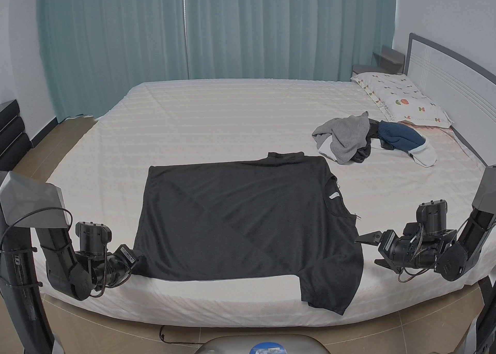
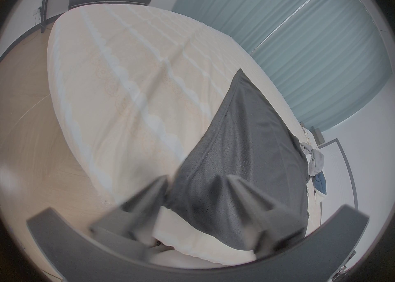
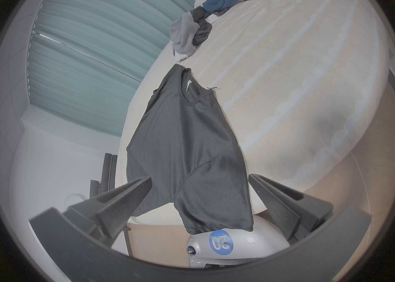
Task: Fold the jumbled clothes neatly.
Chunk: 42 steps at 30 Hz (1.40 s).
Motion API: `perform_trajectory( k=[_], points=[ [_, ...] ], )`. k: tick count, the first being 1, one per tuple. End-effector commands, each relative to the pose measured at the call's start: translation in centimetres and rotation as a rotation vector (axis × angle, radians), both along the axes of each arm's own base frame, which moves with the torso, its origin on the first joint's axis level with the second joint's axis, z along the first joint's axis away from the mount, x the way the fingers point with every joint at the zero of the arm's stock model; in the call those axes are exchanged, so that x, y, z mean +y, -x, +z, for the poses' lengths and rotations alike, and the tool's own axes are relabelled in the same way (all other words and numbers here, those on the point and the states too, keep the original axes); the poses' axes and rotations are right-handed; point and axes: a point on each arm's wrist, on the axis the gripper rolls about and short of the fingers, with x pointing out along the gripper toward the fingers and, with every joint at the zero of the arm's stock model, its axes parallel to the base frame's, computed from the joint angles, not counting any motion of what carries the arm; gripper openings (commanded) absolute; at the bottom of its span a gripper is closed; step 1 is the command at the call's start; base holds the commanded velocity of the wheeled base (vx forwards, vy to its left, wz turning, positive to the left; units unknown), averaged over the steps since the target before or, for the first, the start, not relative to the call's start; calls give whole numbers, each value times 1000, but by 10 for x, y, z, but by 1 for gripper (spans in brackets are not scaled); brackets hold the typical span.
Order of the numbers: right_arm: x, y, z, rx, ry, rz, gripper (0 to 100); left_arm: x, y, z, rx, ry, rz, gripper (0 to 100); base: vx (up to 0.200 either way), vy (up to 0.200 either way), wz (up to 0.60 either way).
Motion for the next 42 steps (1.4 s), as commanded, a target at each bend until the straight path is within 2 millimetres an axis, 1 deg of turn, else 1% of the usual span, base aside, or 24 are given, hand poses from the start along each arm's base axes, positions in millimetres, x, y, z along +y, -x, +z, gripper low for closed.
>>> perform_trajectory(
  k=[1,6,7,13,16,17,22,32,33,34,42],
  points=[
    [-1,1,-5,21,8,0,100,0,4,-2,19,-1,0,0,0,0,0],
    [-1,2,-8,34,19,8,100,4,9,-3,37,-3,13,0,0,0,0],
    [0,3,-14,52,32,20,100,7,12,0,34,-3,22,0,0,0,0],
    [1,5,-27,81,71,58,100,9,18,9,20,-8,32,0,0,0,0],
    [3,5,-31,91,76,71,100,11,19,11,16,-8,39,0,0,0,0],
    [7,5,-34,97,80,86,100,12,19,12,14,-7,43,0,0,0,0],
    [13,7,-37,108,83,113,100,18,19,14,5,-23,49,0,0,0,0],
    [17,4,-49,92,114,155,100,18,19,13,11,-24,50,0,0,0,0],
    [17,4,-49,92,114,155,0,18,19,13,11,-24,50,0,0,0,0],
    [17,5,-52,91,127,166,0,18,19,13,12,-24,50,0,0,0,0],
    [8,15,-52,99,171,183,0,18,20,12,17,-24,48,0,0,0,0]
  ],
)
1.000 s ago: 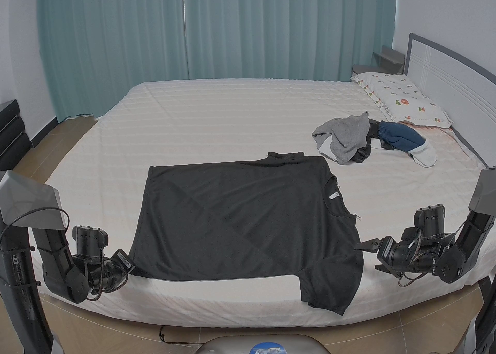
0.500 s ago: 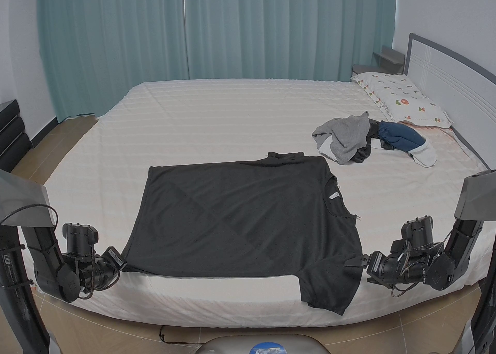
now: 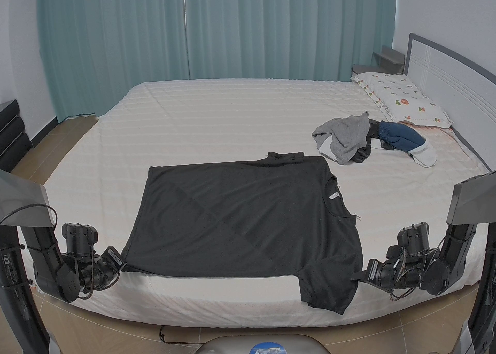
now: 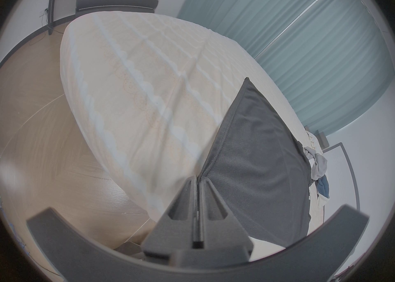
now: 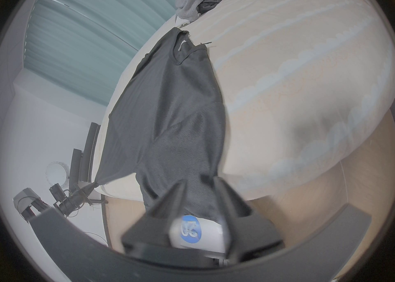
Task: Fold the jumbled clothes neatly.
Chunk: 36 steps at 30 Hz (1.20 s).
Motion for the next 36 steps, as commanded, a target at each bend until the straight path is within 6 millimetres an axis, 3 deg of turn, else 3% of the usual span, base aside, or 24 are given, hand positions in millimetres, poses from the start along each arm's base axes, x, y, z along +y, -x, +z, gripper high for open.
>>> perform_trajectory(
  k=[1,9,22,28,36],
  points=[
    [-6,5,-2,12,21,2,0,0,0,-1,3,1,-1,0,0,0,0],
    [-22,21,13,-19,60,4,0,0,2,-1,11,-8,-8,0,0,0,0],
    [-25,39,13,-4,119,72,0,10,16,6,19,-106,-59,0,0,0,0],
    [-24,38,11,-5,123,81,0,10,25,5,53,-147,-104,0,0,0,0],
    [-19,23,4,-12,78,75,0,10,23,2,58,-144,-108,0,0,0,0]
  ],
)
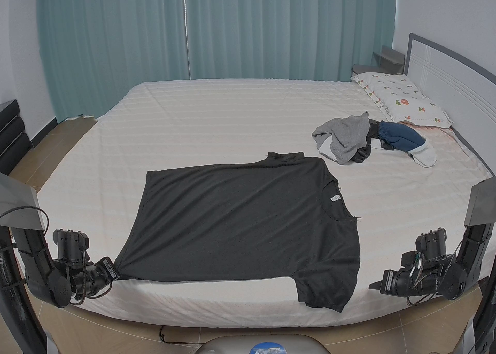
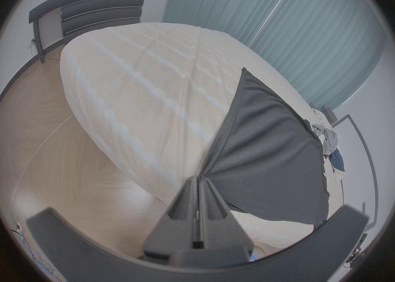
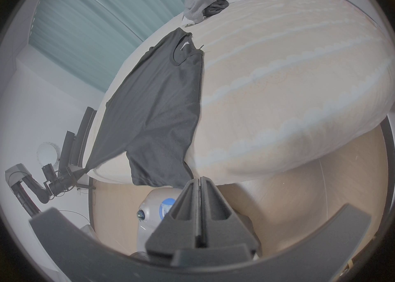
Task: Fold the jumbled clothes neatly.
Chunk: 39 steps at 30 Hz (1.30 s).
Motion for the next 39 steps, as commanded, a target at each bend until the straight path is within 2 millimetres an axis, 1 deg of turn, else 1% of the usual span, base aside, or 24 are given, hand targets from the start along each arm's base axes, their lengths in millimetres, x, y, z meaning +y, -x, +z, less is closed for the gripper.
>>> perform_trajectory(
  k=[1,7,10,12,16,22,23,29,36,39],
  points=[
    [4,-8,-7,11,-11,6,100,0,-1,-1,1,4,1,0,0,0,0],
    [10,-11,-5,-17,-75,53,100,0,-3,-3,-1,8,3,0,0,0,0],
    [14,-24,-10,-42,-126,26,100,0,-4,-4,2,9,2,0,0,0,0],
    [15,-26,-11,-47,-135,22,100,0,-4,-4,2,10,3,0,0,0,0],
    [25,-33,-15,-62,-175,17,100,0,-4,-6,10,12,2,0,0,0,0],
    [28,-33,-16,-51,-195,6,100,0,-5,-7,10,12,2,0,0,0,0],
    [28,-33,-17,-47,-192,8,0,0,-5,-7,10,12,2,0,0,0,0],
    [28,-31,-23,-30,-169,7,0,1,-5,-7,10,12,4,0,0,0,0],
    [18,-20,-18,-29,-140,3,0,1,-5,-7,10,9,8,0,0,0,0],
    [14,-10,-12,-29,-124,9,0,2,-4,-7,12,5,7,0,0,0,0]
  ],
)
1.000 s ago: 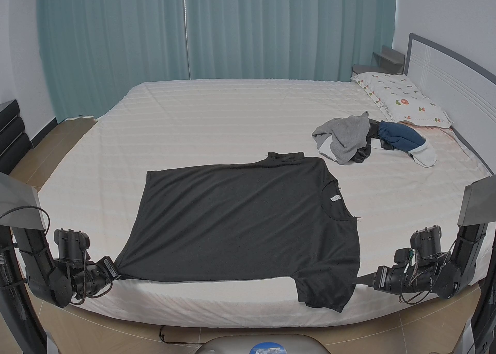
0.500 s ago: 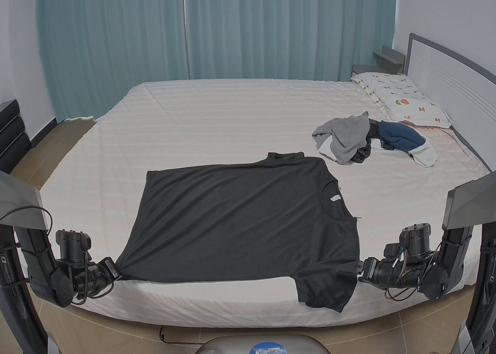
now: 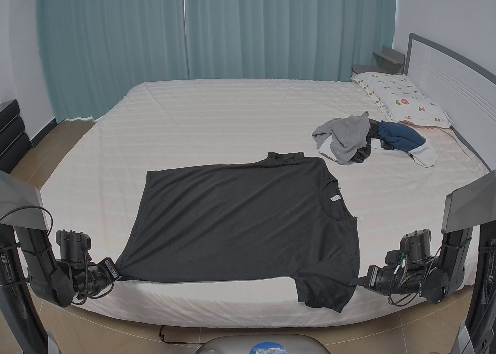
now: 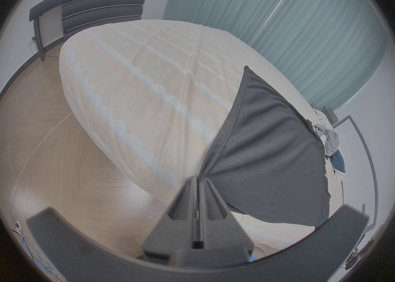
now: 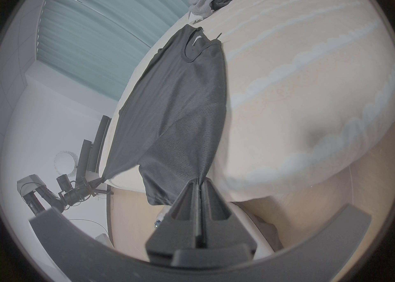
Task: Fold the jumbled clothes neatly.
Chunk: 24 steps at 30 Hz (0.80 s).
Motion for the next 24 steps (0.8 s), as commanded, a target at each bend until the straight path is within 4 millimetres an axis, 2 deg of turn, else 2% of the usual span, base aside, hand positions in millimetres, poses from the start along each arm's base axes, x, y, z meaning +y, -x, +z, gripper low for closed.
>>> perform_trajectory(
  k=[1,5,11,19,24],
  points=[
    [-7,11,9,-5,9,-8,0,1,1,0,3,-4,0,0,0,0,0],
    [-11,19,13,4,24,-7,0,0,2,0,5,-5,-2,0,0,0,0],
    [-16,32,7,33,77,35,0,0,4,-1,14,-10,-9,0,0,0,0],
    [-15,40,1,63,107,78,0,0,7,-7,50,-26,-31,0,0,0,0],
    [-15,36,-1,50,111,82,0,-1,7,-9,58,-27,-34,0,0,0,0]
  ],
)
